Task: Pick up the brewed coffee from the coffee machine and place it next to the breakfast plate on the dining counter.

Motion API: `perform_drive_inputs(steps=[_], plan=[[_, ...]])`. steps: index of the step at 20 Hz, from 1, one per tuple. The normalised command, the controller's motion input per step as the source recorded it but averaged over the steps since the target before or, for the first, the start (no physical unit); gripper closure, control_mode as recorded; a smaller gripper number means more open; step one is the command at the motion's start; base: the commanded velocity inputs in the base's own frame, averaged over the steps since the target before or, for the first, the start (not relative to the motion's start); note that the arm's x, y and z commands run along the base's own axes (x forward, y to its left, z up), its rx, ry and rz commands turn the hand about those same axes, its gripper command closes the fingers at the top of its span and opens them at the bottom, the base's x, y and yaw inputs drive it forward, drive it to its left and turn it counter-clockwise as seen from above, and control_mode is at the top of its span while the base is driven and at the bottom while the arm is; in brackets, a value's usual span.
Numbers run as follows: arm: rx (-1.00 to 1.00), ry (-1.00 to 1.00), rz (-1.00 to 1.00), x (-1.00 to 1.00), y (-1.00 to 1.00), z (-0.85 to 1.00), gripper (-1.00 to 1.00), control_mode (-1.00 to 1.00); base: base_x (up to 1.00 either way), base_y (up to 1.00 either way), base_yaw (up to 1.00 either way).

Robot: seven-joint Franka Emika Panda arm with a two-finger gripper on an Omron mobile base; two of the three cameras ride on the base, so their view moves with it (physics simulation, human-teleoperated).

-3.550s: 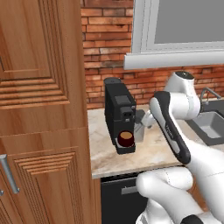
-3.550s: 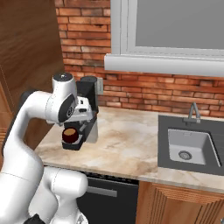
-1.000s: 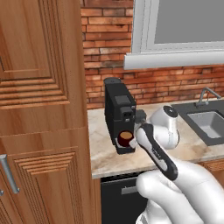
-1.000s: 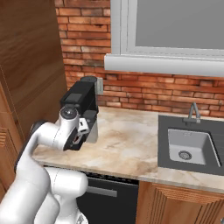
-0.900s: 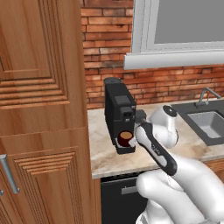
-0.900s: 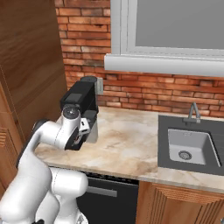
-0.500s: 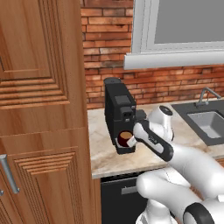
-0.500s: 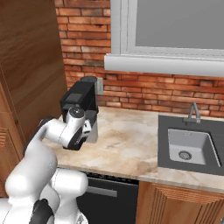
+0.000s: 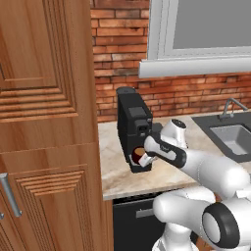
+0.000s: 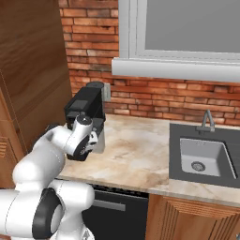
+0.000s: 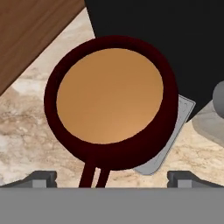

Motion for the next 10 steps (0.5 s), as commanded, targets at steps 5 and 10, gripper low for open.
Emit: perform_drive_inputs(steps=[5, 10], plan=[[0.0, 0.0, 0.0, 0.16, 0.0, -0.17, -1.0, -1.0, 0.0, 0.0, 0.0], [0.0, 0.0, 0.0, 0.16, 0.01, -0.21, 1.0, -1.0, 0.0, 0.0, 0.0]])
